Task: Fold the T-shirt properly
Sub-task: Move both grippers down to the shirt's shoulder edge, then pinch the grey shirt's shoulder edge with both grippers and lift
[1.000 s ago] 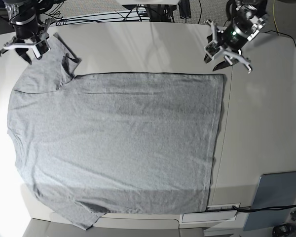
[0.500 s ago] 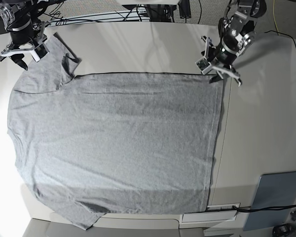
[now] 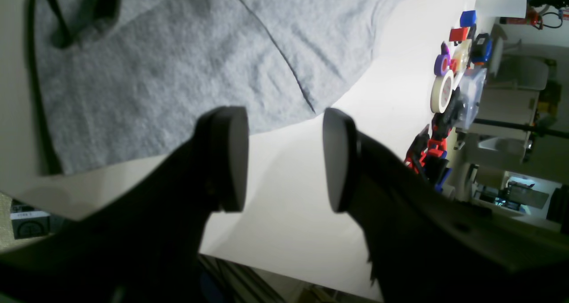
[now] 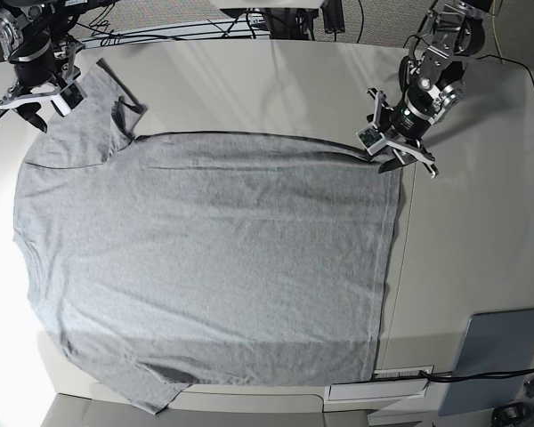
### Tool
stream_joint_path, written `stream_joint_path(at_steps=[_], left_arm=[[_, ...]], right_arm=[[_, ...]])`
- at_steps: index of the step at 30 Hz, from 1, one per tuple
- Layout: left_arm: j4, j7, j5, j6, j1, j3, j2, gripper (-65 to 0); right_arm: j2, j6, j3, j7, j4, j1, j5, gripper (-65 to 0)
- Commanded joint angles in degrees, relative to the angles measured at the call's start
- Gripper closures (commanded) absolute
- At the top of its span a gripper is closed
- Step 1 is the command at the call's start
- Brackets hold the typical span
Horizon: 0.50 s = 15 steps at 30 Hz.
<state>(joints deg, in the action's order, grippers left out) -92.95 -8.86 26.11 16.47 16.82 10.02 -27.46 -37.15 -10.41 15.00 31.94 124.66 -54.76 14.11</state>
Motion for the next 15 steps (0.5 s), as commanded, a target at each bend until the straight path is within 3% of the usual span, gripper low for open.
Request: stream_joint_path(at_steps=[1, 5, 15], left_arm=[[1.79, -6.56, 2.23, 3.06, 1.09, -0.02, -1.38, -23.7], [2.25, -6.58, 2.23, 3.61, 0.42, -0.02, -1.68, -23.7], [2.25, -6.64, 2.19, 8.76, -2.84, -0.02, -1.75, -22.0]], right_arm=[[-0.85, -0.02, 0.48, -0.46, 0.87, -0.31, 0.46, -27.0], [-0.98, -3.19, 0.48, -0.87, 0.87, -0.28, 0.46, -27.0], [-0.96, -3.48, 0.48, -0.85, 0.87, 0.81, 0.50, -27.0]])
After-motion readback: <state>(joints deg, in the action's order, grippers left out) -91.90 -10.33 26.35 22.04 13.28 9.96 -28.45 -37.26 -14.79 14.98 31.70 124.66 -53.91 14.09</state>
